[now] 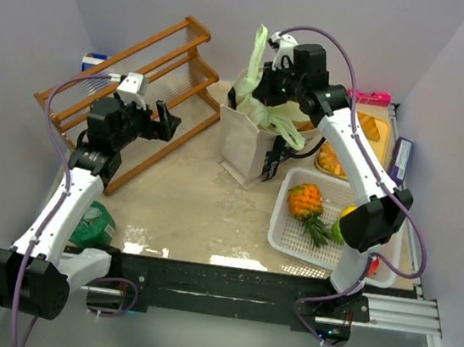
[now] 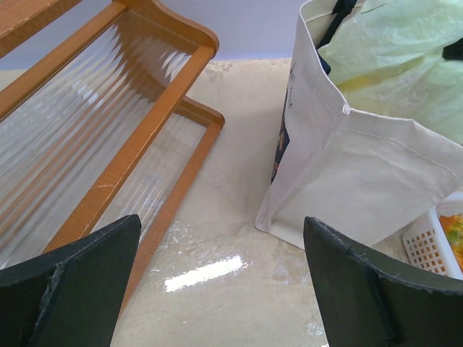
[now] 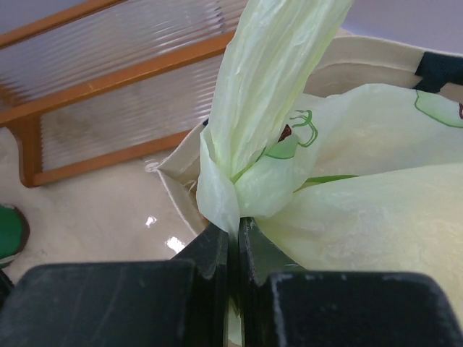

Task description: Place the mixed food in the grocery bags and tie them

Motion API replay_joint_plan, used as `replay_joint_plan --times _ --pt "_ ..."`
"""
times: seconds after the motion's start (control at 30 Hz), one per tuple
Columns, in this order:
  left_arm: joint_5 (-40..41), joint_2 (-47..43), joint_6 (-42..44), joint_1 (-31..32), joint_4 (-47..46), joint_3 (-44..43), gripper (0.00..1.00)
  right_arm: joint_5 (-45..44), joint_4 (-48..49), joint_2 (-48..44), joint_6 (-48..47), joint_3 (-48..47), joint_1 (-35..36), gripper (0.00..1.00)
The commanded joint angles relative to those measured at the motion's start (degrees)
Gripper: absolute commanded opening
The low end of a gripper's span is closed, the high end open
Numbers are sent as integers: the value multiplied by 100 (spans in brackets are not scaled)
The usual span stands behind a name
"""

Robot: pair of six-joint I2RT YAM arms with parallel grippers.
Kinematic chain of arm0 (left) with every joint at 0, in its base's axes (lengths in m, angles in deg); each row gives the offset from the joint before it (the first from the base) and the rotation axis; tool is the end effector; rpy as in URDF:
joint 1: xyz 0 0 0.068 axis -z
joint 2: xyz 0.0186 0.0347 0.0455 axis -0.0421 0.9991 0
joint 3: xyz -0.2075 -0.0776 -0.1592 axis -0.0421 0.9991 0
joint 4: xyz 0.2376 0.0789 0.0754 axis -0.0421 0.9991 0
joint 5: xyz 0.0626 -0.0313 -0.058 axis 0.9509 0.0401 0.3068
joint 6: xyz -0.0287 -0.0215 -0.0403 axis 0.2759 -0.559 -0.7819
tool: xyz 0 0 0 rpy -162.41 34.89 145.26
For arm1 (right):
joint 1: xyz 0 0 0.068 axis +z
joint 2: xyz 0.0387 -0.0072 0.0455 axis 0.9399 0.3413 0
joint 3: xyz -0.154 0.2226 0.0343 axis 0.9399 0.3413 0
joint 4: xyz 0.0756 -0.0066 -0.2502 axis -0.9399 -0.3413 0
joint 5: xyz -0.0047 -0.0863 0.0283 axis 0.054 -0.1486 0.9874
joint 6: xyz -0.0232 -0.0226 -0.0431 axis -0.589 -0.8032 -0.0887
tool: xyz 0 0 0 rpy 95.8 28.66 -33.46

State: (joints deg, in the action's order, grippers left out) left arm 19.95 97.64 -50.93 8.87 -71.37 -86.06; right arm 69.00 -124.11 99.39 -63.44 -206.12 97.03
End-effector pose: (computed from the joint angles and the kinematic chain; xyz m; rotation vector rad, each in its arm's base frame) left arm 0.2445 -0.0368 0.3457 0.0718 1.8034 -0.4843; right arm 0.3744 0.1998 0.4204 -0.5326 2.0008 0.5840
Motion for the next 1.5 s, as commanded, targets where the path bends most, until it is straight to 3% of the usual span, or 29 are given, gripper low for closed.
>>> replay_joint_plan --times 0.0,0.1,0.2,0.37,0.57,0.7,0.73,0.8,0.83,0.93,1.07,1.23,1.47 --pt "-92 18 75 -4 -183 -14 100 -105 246 -271 540 -23 -17 0" --pt "-101 18 58 -4 -183 -14 100 -1036 -60 211 662 -277 -358 0" --pt "-101 18 66 -4 -192 -5 100 -1110 -308 652 821 -480 -764 0" --pt "-198 35 128 -4 -227 13 100 -1304 -572 1487 769 -262 -826 0" --pt "-250 27 216 5 -271 22 100 -987 -107 1103 883 635 -835 0" --pt "-251 -35 242 13 -324 57 100 -891 -185 724 892 487 -826 0" --pt "-259 -78 225 13 -350 83 100 -847 -220 645 874 434 -826 10" --pt "-242 -105 198 13 -350 74 100 -672 -256 304 804 398 -835 42" --pt "-233 -123 155 13 -342 40 100 -610 -247 162 769 424 -826 72" --pt "30 -132 49 -13 -254 -179 100 -767 -247 -313 620 495 -852 99" --pt "356 0 -118 -188 219 -654 100 -689 -317 -735 697 495 -1404 99" --pt "31 -78 -444 -593 388 -857 100 -897 -54 -1760 865 1065 -2039 99" --pt "1084 -702 -233 -593 1292 -1121 100 -2110 1709 -4246 830 3814 -2074 99"
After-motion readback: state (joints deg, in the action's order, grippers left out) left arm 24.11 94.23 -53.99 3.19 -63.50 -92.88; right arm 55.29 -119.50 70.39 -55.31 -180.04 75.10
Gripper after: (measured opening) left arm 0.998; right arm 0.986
